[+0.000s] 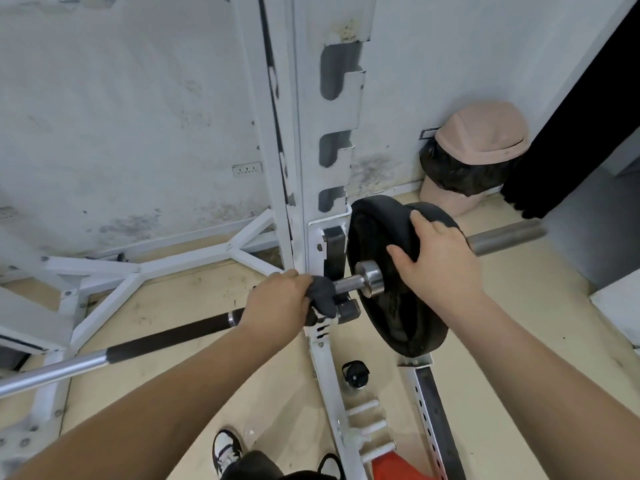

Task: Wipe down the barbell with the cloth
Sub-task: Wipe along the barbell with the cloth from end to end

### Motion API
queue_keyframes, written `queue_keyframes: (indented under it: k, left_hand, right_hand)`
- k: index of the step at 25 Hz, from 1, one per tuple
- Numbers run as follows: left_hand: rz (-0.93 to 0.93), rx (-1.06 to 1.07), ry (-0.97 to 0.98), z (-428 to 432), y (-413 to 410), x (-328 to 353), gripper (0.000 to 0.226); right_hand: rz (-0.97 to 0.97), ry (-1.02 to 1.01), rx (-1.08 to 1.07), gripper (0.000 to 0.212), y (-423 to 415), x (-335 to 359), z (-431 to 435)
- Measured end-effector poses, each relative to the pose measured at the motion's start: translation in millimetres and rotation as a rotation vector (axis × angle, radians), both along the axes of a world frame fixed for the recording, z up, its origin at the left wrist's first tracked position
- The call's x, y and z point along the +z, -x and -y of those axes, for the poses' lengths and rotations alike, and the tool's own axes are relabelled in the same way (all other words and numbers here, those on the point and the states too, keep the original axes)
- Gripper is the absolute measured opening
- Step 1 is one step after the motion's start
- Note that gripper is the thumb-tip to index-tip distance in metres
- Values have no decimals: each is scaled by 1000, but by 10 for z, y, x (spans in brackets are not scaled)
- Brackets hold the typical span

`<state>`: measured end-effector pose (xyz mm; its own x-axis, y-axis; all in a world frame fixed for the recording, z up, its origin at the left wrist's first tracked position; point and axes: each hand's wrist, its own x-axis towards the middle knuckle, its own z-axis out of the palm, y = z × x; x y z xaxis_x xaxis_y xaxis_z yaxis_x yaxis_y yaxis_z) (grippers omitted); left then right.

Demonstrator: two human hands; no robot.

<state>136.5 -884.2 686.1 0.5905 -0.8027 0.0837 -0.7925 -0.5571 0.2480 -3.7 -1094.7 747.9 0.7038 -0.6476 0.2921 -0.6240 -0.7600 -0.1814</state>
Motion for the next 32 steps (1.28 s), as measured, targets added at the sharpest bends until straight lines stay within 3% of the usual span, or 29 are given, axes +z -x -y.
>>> queue_keyframes:
  k: [3,5,8,14,19,24,30,32]
  left_hand:
    - [97,-86,45,489,214,131,34]
    - [163,-196,-69,669,350,53,47]
    - [172,-157,-251,618,372,-78,58]
    - [128,-134,-497,438,136,141,36]
    - [103,-233,-386,804,353,135,37]
    - [142,-165,-568,439,175,153,36]
    - [177,-276,-451,891,383,203,31]
    - [149,-231,-513,749,327,202,28]
  right_hand:
    - [30,-21,0,64,-18,-88,15]
    - [48,-40,-6,63,-54,-54,39]
    - [67,-40,-32,63,-50,-95,52]
    - [116,10,-54,62,-37,-163,30]
    - [138,17,-65,61,-51,-178,23]
    - [168,12,-69,60,-56,-182,33]
    - [143,28,-72,61,-75,-168,36]
    - [145,33,-65,61,-64,-162,36]
